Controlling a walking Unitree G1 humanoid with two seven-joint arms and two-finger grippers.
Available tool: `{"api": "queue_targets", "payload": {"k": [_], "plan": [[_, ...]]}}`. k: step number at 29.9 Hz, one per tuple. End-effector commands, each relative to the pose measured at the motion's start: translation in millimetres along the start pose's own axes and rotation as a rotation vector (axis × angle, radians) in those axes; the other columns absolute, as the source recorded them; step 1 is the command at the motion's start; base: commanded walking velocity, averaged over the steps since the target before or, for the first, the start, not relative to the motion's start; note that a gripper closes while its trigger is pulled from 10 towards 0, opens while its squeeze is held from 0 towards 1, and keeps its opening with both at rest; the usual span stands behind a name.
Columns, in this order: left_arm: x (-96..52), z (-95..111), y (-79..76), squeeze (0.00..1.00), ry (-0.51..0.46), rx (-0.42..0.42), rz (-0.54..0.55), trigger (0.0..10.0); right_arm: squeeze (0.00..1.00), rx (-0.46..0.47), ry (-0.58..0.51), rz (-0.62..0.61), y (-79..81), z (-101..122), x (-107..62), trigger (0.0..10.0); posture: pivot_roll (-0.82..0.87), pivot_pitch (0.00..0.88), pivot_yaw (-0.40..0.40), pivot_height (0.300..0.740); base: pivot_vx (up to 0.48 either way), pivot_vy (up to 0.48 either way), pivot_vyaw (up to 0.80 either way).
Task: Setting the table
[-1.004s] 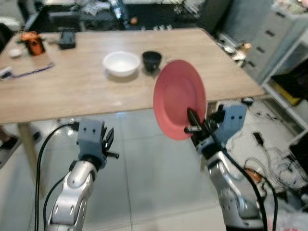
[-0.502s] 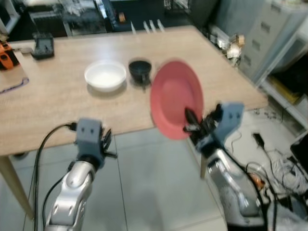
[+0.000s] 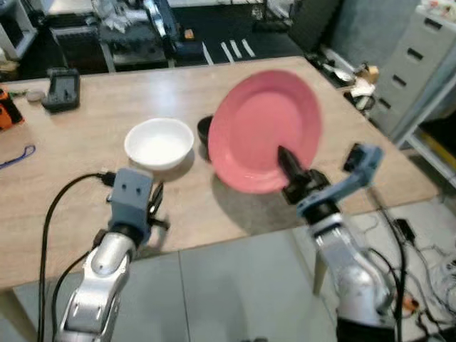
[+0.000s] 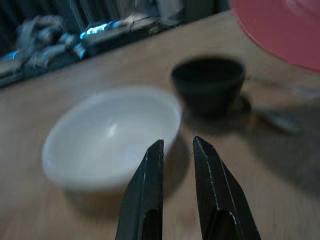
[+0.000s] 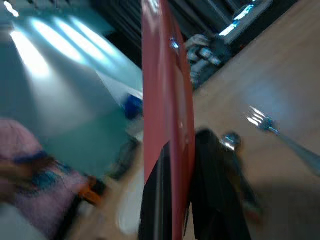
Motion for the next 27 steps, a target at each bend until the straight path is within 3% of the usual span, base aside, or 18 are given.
{"api": "queue_targets", "payload": {"k": [1, 4, 5, 9, 14, 15, 21, 24, 25, 27], "plan": [[-3.7, 7.7, -0.1, 0.00, -0.024, 0.063, -0.048, 10.0, 0.00, 0.065, -0.007, 0.087, 10.5, 4.4, -1.7, 10.0, 0.00, 0.054, 0.033, 0.740, 0.000, 0.000, 0.00], [-7.4, 16.8, -5.0, 0.00, -0.039, 0.116, -0.137, 10.0, 0.00, 0.036, 0.046, 0.130, 7.4, 2.1, -8.4, 10.0, 0.00, 0.057, 0.033, 0.740, 0.000, 0.000, 0.00], [-13.4, 22.8, -10.1, 0.00, -0.024, 0.117, -0.235, 10.0, 0.00, 0.007, 0.108, 0.157, 4.6, -2.3, -14.0, 10.0, 0.00, 0.058, 0.032, 0.740, 0.000, 0.000, 0.00], [-26.3, 49.3, -13.9, 0.00, -0.042, 0.090, -0.380, 10.0, 0.00, 0.053, 0.226, 0.232, 3.7, -10.3, -23.6, 10.0, 0.00, 0.064, 0.025, 0.740, 0.000, 0.000, 0.00], [-30.8, 66.5, -8.5, 0.00, -0.072, 0.200, -0.409, 10.0, 0.00, 0.108, 0.308, 0.272, 4.0, -16.3, -30.1, 10.0, 0.02, 0.069, 0.018, 0.740, 0.000, 0.000, 0.00], [-42.5, 77.3, -7.0, 0.00, -0.059, 0.258, -0.485, 10.0, 0.00, 0.125, 0.371, 0.269, -3.5, -20.9, -35.1, 10.0, 0.03, 0.074, 0.010, 0.740, 0.000, 0.000, 0.00], [-72.1, 88.8, -5.1, 0.00, 0.049, 0.334, -0.665, 10.0, 0.00, 0.151, 0.527, 0.245, -23.1, -30.6, -48.0, 10.0, 0.05, 0.079, -0.004, 0.740, 0.000, 0.000, 0.00], [-75.7, 92.0, -4.8, 0.00, 0.072, 0.345, -0.687, 10.0, 0.00, 0.144, 0.610, 0.254, -24.7, -36.7, -54.8, 10.0, 0.06, 0.082, -0.011, 0.740, 0.000, 0.000, 0.00], [-76.8, 91.8, -5.4, 0.00, 0.082, 0.352, -0.697, 10.0, 0.00, 0.139, 0.687, 0.253, -26.5, -43.1, -60.1, 10.0, 0.05, 0.083, -0.021, 0.740, 0.000, 0.000, 0.00], [-77.2, 91.2, -5.9, 0.00, 0.086, 0.355, -0.701, 10.0, 0.00, 0.139, 0.714, 0.246, -27.7, -45.6, -61.8, 10.0, 0.05, 0.083, -0.021, 0.740, 0.000, 0.000, 0.00]]}}
Point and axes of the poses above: a point about 5 cm out from each wrist's last joint towards the gripper, its own x axis pointing out of the wrist towards the gripper, its own z axis along the axis of the wrist's last joint, y = z × x, the point moved 2 cm from there along x, pointing out of the wrist towards the gripper, and after that the axes turned 12 degrees about -x, right-handed, at the moved point
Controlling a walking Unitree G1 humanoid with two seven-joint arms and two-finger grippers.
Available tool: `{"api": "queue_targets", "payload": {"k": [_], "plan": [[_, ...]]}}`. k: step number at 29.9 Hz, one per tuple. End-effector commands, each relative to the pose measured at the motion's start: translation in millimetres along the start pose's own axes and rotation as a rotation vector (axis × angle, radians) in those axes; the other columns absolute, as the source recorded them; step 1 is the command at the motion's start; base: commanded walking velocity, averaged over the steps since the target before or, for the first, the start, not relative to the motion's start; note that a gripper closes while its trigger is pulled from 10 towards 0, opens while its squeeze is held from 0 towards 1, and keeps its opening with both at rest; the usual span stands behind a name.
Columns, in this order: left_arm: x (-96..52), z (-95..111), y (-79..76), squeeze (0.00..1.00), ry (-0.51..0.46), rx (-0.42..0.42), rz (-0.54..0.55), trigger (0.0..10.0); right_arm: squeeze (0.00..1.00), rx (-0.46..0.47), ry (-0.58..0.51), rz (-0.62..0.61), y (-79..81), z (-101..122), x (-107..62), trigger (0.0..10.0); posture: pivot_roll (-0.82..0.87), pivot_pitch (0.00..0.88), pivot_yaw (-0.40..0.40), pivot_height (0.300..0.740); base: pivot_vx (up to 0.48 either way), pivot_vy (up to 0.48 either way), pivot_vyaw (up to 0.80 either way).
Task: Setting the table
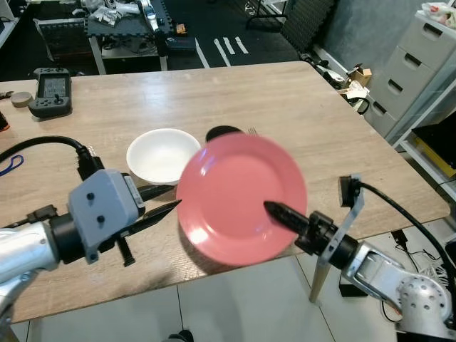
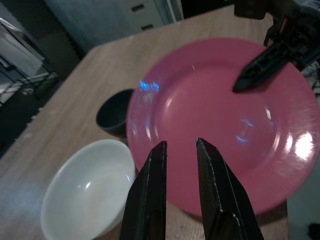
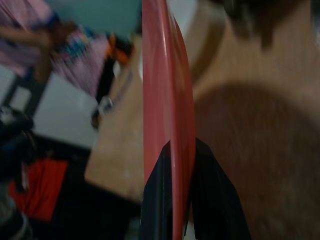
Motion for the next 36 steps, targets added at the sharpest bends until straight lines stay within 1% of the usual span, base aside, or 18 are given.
{"api": "queue_targets", "payload": {"k": [1, 2, 4, 5, 7, 9, 11, 14, 15, 18, 21, 22, 23, 24, 32, 33, 34, 36], "plan": [[0.3, 0.5, -7.1, 0.00, 0.006, -0.002, -0.039, 10.0, 0.00, 0.026, 0.077, -0.010, -3.7, -11.9, -0.7, 10.0, 0.06, 0.084, -0.029, 0.740, 0.000, 0.000, 0.00], [0.0, 0.7, -8.1, 0.00, 0.010, -0.003, -0.046, 10.0, 0.00, 0.033, 0.096, -0.010, -4.5, -13.7, -0.7, 10.0, 0.06, 0.086, -0.032, 0.740, 0.000, 0.000, 0.00], [0.2, 0.9, -10.0, 0.00, 0.017, 0.006, -0.062, 10.0, 0.00, 0.038, 0.191, -0.057, -11.6, -26.8, 3.6, 10.0, 0.06, 0.090, -0.039, 0.740, 0.000, 0.000, 0.00], [0.2, 0.9, -10.0, 0.00, 0.017, 0.006, -0.062, 10.0, 0.00, 0.038, 0.191, -0.057, -11.6, -26.8, 3.6, 10.0, 0.06, 0.090, -0.039, 0.740, 0.000, 0.000, 0.00], [0.4, 1.9, -9.8, 0.00, 0.014, 0.001, -0.063, 10.0, 0.00, 0.043, 0.273, -0.131, -21.4, -39.0, 7.5, 10.0, 0.08, 0.090, -0.045, 0.740, 0.000, 0.000, 0.00], [1.3, 3.7, -7.8, 0.00, 0.005, -0.006, -0.052, 10.0, 0.00, 0.046, 0.308, -0.172, -27.6, -45.1, 11.3, 10.0, 0.08, 0.088, -0.048, 0.740, 0.000, 0.000, 0.00], [2.1, 4.2, -7.1, 0.00, 0.002, -0.010, -0.046, 10.0, 0.00, 0.060, 0.289, -0.187, -28.9, -43.4, 17.4, 10.0, 0.08, 0.089, -0.047, 0.740, 0.000, 0.000, 0.00], [4.1, 3.2, -8.8, 0.00, -0.002, -0.018, -0.045, 10.0, 0.00, 0.058, 0.247, -0.182, -24.8, -36.0, 28.7, 10.0, 0.08, 0.089, -0.047, 0.740, 0.000, 0.000, 0.00], [4.1, 3.2, -8.8, 0.00, -0.002, -0.018, -0.045, 10.0, 0.00, 0.058, 0.247, -0.182, -24.8, -36.0, 28.7, 10.0, 0.08, 0.089, -0.047, 0.740, 0.000, 0.000, 0.00], [7.1, 3.0, -10.7, 0.00, -0.014, -0.024, -0.041, 10.0, 0.00, 0.052, 0.220, -0.194, -24.0, -32.2, 37.2, 10.0, 0.08, 0.087, -0.045, 0.740, 0.000, 0.000, 0.00], [8.2, 3.5, -11.2, 0.00, -0.022, -0.032, -0.037, 10.0, 0.00, 0.062, 0.213, -0.199, -25.5, -33.6, 40.1, 10.0, 0.09, 0.086, -0.043, 0.740, 0.000, 0.000, 0.00], [8.2, 3.3, -11.2, 0.00, -0.023, -0.034, -0.035, 10.0, 0.02, 0.063, 0.215, -0.202, -25.9, -34.9, 40.8, 10.0, 0.09, 0.085, -0.042, 0.740, 0.000, 0.000, 0.00], [8.4, 3.1, -11.3, 0.00, -0.023, -0.034, -0.033, 10.0, 0.41, 0.061, 0.217, -0.204, -26.1, -35.9, 41.3, 10.0, 0.09, 0.085, -0.042, 0.740, 0.000, 0.000, 0.00], [8.8, 2.7, -11.6, 0.00, -0.023, -0.036, -0.032, 10.0, 1.00, 0.063, 0.214, -0.209, -26.9, -36.4, 42.1, 10.0, 0.09, 0.085, -0.042, 0.740, 0.000, 0.000, 0.00], [10.8, 0.9, -13.9, 0.00, -0.023, -0.039, -0.029, 10.0, 1.00, 0.077, 0.180, -0.203, -26.0, -30.8, 46.5, 10.0, 0.09, 0.084, -0.044, 0.740, 0.000, 0.000, 0.00], [11.1, 0.5, -14.3, 0.00, -0.022, -0.040, -0.029, 10.0, 0.55, 0.079, 0.166, -0.193, -25.0, -27.9, 47.1, 10.0, 0.09, 0.084, -0.044, 0.740, 0.000, 0.000, 0.00], [11.4, 0.2, -14.7, 0.00, -0.022, -0.041, -0.029, 10.0, 0.00, 0.081, 0.147, -0.172, -23.5, -23.9, 46.8, 10.0, 0.09, 0.084, -0.043, 0.740, 0.000, 0.000, 0.00], [12.2, -0.2, -15.1, 0.00, -0.023, -0.043, -0.028, 10.0, 0.00, 0.085, 0.102, -0.119, -19.6, -13.0, 43.1, 10.0, 0.09, 0.085, -0.043, 0.740, 0.000, 0.000, 0.00]]}}
Point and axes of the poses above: a point about 5 cm out from each wrist's last joint towards the gripper, its own x axis pointing out of the wrist towards the gripper, its own z axis along the axis of the wrist's last joint, y = z × x, the point moved 2 cm from there along x, pointing out of the wrist towards the gripper, and after that the axes turned 12 degrees about -x, right-handed, at the moved point
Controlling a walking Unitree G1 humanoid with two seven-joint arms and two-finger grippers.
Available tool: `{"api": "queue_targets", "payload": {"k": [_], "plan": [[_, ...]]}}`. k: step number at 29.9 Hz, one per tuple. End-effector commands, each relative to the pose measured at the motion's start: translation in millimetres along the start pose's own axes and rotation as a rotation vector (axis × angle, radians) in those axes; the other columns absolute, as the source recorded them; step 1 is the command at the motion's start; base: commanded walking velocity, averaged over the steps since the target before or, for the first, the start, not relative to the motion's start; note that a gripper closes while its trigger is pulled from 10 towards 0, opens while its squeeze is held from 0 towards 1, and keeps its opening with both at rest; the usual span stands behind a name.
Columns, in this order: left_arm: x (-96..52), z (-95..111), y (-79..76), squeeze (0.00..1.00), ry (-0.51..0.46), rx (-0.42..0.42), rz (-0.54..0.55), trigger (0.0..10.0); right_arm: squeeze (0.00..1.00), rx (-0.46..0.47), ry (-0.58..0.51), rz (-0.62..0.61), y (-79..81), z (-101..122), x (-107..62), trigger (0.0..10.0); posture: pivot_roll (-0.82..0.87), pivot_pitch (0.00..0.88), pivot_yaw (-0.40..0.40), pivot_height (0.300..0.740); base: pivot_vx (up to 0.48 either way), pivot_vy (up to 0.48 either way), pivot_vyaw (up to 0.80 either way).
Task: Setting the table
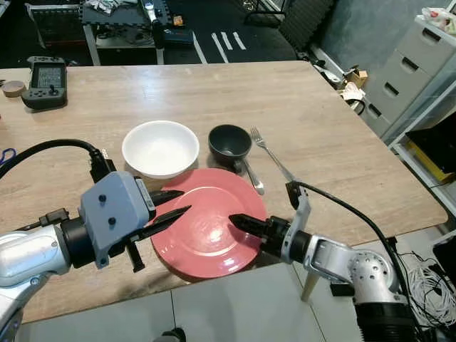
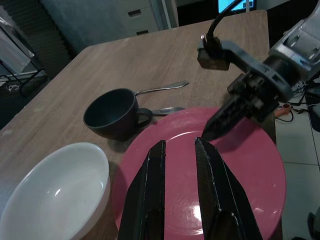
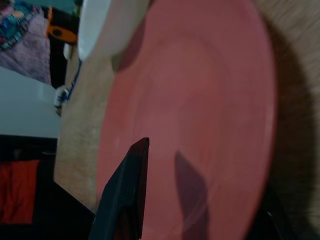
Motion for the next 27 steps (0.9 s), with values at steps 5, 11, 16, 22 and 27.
{"api": "queue_targets", "payload": {"k": [5, 11, 16, 22, 27], "plan": [[3.1, 0.0, -6.3, 0.00, -0.005, 0.004, -0.017, 10.0, 0.00, -0.291, -0.027, 0.086, 10.7, 22.1, -26.1, 10.0, 0.08, 0.088, -0.041, 0.740, 0.000, 0.000, 0.00], [4.8, -1.0, -6.7, 0.00, -0.008, 0.000, -0.022, 10.0, 0.00, -0.583, -0.014, 0.089, 21.6, 44.8, -38.2, 10.0, 0.07, 0.090, -0.032, 0.740, 0.000, 0.000, 0.00], [7.4, 0.2, -5.9, 0.00, -0.015, 0.002, -0.024, 10.0, 0.00, -0.752, 0.007, 0.029, 14.7, 54.3, -39.2, 10.0, 0.07, 0.091, -0.028, 0.740, 0.000, 0.000, 0.00], [8.7, 0.4, -6.8, 0.00, -0.020, 0.000, -0.024, 10.0, 0.00, -0.867, -0.006, -0.020, 6.1, 66.9, -43.9, 10.0, 0.07, 0.092, -0.028, 0.740, 0.000, 0.000, 0.00], [13.8, -0.4, -4.6, 0.00, -0.034, -0.007, 0.000, 10.0, 0.00, -0.994, -0.207, -0.115, 12.3, 107.7, -51.4, 10.0, 0.07, 0.094, -0.014, 0.740, 0.000, 0.000, 0.00]]}}
Point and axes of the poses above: a point about 5 cm out from each wrist's last joint towards the gripper, its own x axis pointing out of the wrist towards the gripper, its own z axis along the axis of the wrist's last joint, y = z × x, the point moved 2 cm from there along x, pointing out of the wrist towards the gripper, and after that the axes turned 12 degrees about -x, right-handed, at the moved point
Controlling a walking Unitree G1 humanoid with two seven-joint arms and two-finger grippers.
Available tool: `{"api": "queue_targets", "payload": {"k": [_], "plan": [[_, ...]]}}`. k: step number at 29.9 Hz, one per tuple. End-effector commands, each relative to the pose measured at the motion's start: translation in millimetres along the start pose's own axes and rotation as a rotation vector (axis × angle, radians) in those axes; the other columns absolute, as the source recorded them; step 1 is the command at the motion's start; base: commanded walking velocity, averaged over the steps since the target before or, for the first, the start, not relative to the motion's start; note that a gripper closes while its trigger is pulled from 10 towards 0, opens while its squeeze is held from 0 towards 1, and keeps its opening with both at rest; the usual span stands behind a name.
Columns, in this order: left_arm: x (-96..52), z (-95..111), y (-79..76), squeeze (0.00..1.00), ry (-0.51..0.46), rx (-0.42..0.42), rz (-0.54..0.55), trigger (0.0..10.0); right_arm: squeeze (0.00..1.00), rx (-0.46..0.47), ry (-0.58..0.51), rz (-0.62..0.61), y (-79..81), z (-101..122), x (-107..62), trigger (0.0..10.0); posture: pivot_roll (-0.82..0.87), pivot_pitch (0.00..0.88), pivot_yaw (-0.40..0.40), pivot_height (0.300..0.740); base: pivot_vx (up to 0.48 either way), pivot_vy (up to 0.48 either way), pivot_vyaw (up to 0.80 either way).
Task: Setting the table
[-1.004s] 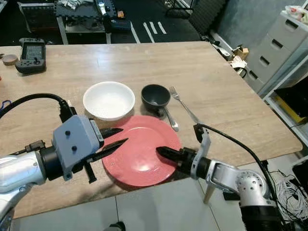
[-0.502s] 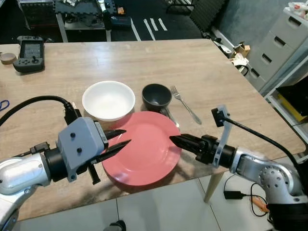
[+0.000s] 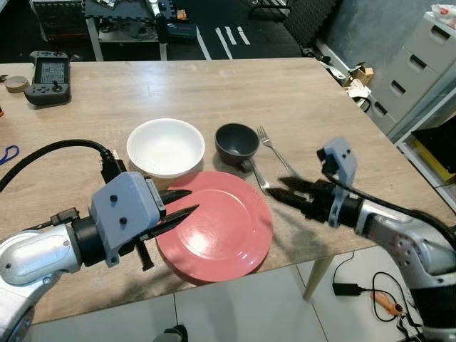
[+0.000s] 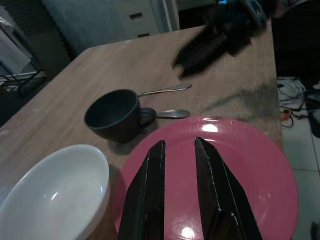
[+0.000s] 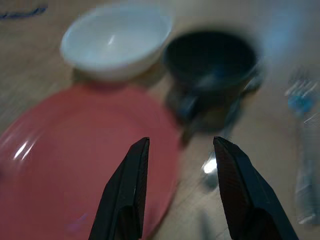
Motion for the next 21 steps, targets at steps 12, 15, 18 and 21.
{"api": "queue_targets", "payload": {"k": [12, 15, 18, 21], "plan": [[33.1, -13.1, 26.9, 0.00, -0.129, -0.236, 0.411, 10.0, 0.00, 0.088, -0.310, -0.582, 3.4, 32.1, 10.5, 10.0, 0.07, 0.091, 0.021, 0.740, 0.000, 0.000, 0.00], [35.9, -26.8, 30.3, 0.00, -0.083, -0.244, 0.506, 10.0, 0.00, 0.201, -0.398, -0.675, 17.3, 38.8, 19.6, 10.0, 0.06, 0.089, 0.033, 0.740, 0.000, 0.000, 0.00], [40.1, -33.0, 31.2, 0.00, -0.093, -0.300, 0.561, 10.0, 0.00, 0.243, -0.423, -0.684, 25.7, 41.8, 30.1, 10.0, 0.05, 0.079, 0.038, 0.740, 0.000, 0.000, 0.00], [44.4, -33.2, 30.3, 0.00, -0.105, -0.332, 0.571, 10.0, 0.00, 0.238, -0.409, -0.663, 28.5, 38.8, 35.1, 10.0, 0.05, 0.074, 0.029, 0.740, 0.000, 0.000, 0.00]]}}
Point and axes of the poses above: a point about 5 cm out from each wrist's last joint towards the gripper, its own x axis pointing out of the wrist towards the gripper, its own z axis along the axis of the wrist's last joint, y = z × x, the point moved 2 cm from there along x, pointing out of the wrist towards the gripper, and after that the axes turned 12 degrees about -x, right-handed, at the moved point
